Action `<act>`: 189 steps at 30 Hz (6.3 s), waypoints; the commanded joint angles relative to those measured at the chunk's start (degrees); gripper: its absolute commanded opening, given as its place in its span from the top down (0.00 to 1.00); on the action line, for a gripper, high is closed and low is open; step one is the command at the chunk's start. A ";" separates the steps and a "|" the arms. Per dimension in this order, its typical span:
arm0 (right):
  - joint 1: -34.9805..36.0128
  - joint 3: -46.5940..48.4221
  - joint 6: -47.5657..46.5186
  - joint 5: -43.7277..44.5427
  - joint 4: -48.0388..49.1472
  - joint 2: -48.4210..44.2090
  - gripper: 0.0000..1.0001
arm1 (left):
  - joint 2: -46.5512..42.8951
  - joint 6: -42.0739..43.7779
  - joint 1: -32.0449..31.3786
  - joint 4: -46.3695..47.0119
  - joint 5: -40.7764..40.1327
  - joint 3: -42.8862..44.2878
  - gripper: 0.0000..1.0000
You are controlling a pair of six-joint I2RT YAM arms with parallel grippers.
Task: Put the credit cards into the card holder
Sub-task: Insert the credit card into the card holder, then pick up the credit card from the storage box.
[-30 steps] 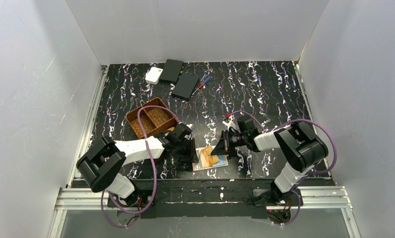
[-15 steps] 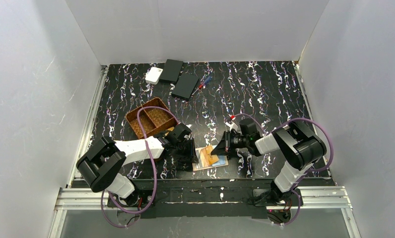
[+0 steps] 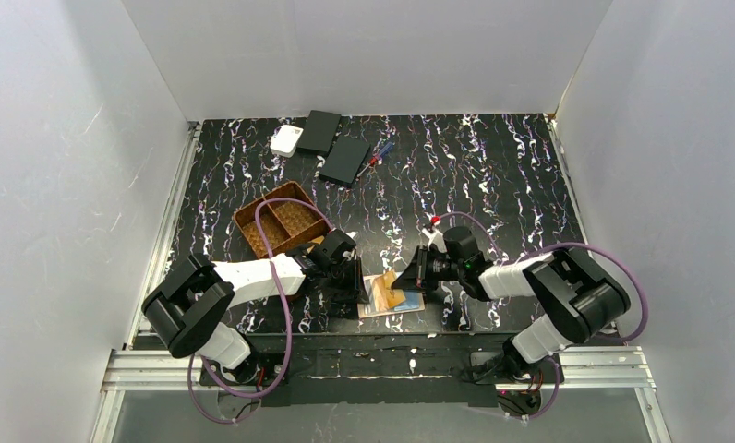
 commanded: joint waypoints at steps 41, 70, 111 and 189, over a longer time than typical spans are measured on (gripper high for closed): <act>2.50 -3.60 -6.01 10.84 -9.43 -8.05 0.76 | -3.77 1.52 -0.70 -6.71 -1.86 -0.07 0.86; 4.98 3.46 -14.10 9.32 -19.22 -6.91 0.87 | 0.70 1.68 -2.30 -5.14 -0.56 1.24 0.88; 10.93 12.94 -24.43 20.20 -42.56 -16.68 0.61 | -12.36 5.47 -3.01 -15.72 0.03 7.74 0.72; 10.15 20.85 -25.60 18.64 -45.32 -13.50 0.49 | -10.61 -8.90 21.63 -12.41 -18.21 5.75 0.58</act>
